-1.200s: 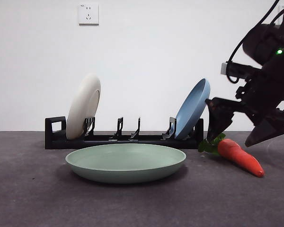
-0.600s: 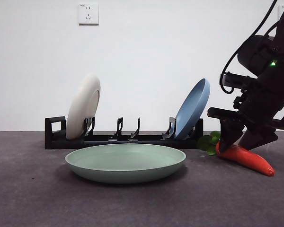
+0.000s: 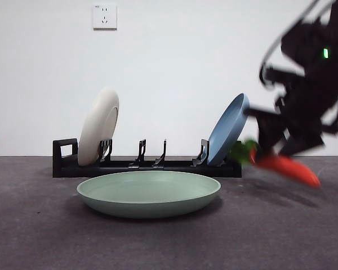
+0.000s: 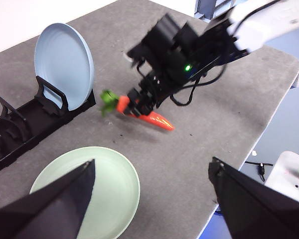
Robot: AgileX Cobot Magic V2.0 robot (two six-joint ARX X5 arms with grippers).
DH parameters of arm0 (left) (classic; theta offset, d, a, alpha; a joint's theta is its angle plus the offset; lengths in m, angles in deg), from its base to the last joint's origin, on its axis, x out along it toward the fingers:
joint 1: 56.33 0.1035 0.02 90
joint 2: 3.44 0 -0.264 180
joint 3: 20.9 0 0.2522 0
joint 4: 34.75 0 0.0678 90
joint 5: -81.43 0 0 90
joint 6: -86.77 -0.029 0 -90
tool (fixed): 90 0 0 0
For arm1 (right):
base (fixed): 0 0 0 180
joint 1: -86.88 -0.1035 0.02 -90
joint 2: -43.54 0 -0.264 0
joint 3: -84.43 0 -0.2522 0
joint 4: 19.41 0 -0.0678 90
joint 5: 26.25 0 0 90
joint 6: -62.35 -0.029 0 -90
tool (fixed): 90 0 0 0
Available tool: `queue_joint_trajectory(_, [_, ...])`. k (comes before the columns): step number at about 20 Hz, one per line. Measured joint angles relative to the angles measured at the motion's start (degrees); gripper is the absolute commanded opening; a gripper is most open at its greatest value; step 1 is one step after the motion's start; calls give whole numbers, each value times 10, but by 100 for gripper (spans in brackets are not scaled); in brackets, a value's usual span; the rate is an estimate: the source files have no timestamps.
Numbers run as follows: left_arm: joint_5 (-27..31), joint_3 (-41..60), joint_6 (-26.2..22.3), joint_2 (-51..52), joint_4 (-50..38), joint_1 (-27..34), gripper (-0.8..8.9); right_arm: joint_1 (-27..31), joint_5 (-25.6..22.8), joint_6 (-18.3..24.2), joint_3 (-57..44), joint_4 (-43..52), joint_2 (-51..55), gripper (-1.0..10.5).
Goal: Take the green plate from the plate rack,put the plate on the table,take the carrot from the table,put the carrot in the plate
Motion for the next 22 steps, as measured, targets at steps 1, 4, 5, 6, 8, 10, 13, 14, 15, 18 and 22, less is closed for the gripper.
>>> queue_joint_trajectory(1, [0,0,0,0,0,0,381,-21,0,-4,0,6,30,-12])
queue_joint_trajectory(4, [0,0,0,0,0,0,381,-93,0,-21,4,46,62,-12])
queue_joint_trajectory(5, [0,0,0,0,0,0,381,-114,0,-31,4,57,54,-12])
queue_joint_trajectory(6, [0,0,0,0,0,0,381,-135,-1,-42,4,71,42,-12])
queue_joint_trajectory(8, [0,0,0,0,0,0,381,-173,-2,-60,4,116,7,-12])
queue_joint_trajectory(10, [0,0,0,0,1,0,381,-200,-16,-70,4,156,-30,-12])
queue_joint_trajectory(13, [0,0,0,0,12,0,381,-220,-17,-77,4,198,-83,-12])
queue_joint_trajectory(14, [0,0,0,0,16,0,381,-223,-17,-79,4,208,-103,-12])
queue_joint_trajectory(15, [0,0,0,0,19,0,381,-223,-17,-81,4,214,-119,-12])
queue_joint_trajectory(18, [0,0,0,0,25,0,381,-223,-17,-88,4,223,-157,-10])
queue_joint_trajectory(22, [0,0,0,0,30,0,381,-223,-15,-88,4,223,-159,372])
